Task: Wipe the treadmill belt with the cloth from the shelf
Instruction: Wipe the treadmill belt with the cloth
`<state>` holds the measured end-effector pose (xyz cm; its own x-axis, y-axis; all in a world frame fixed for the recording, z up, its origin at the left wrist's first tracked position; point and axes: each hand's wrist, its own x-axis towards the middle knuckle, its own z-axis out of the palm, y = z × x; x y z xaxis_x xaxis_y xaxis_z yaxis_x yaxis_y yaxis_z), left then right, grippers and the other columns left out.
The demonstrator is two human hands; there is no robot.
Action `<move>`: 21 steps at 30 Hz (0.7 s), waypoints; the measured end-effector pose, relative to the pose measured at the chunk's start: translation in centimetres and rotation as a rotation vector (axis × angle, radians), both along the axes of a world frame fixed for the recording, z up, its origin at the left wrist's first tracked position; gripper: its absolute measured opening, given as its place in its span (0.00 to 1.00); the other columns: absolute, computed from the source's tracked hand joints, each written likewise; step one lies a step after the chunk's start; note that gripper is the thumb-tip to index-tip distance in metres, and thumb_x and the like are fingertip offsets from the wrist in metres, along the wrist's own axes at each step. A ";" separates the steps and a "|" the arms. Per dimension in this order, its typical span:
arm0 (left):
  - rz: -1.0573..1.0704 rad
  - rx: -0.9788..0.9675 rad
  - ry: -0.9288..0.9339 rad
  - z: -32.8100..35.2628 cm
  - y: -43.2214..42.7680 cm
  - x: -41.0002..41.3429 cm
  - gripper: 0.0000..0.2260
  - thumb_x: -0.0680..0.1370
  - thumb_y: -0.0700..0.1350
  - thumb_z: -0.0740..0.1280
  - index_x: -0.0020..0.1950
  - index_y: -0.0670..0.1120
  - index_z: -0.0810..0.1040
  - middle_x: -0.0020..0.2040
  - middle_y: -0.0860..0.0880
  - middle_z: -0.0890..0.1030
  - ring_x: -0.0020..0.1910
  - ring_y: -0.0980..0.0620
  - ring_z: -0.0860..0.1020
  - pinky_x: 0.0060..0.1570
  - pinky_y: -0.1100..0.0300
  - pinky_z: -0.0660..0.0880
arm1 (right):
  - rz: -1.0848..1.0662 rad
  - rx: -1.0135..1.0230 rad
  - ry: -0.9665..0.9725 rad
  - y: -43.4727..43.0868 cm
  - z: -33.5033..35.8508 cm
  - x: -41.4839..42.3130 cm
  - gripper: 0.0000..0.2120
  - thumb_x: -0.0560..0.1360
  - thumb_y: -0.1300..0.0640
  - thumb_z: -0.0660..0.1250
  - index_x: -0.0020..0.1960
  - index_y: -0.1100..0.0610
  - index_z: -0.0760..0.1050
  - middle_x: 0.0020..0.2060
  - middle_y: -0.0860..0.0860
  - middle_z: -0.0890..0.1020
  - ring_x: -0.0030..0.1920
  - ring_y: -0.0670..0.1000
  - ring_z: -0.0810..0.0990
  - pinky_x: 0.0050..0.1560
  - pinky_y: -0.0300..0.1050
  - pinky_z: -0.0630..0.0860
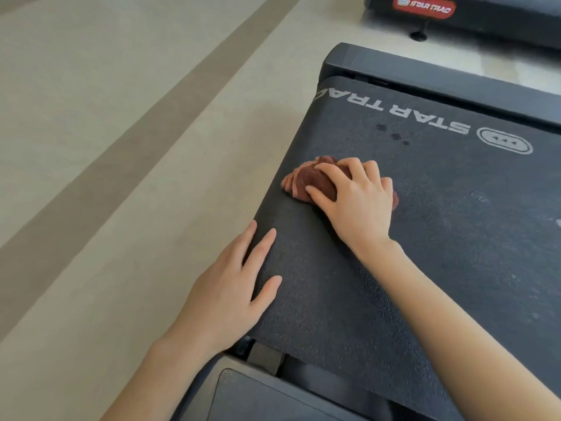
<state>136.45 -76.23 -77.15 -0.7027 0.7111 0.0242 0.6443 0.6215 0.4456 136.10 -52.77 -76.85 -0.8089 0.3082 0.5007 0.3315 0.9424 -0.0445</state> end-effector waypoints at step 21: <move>0.132 -0.148 0.081 1.2 -4.0 4.1 0.27 0.76 0.59 0.54 0.73 0.49 0.67 0.70 0.50 0.71 0.57 0.51 0.79 0.41 0.61 0.77 | 0.154 0.004 0.010 -4.4 0.2 -2.3 0.16 0.71 0.40 0.65 0.51 0.49 0.81 0.46 0.52 0.80 0.45 0.59 0.77 0.39 0.49 0.66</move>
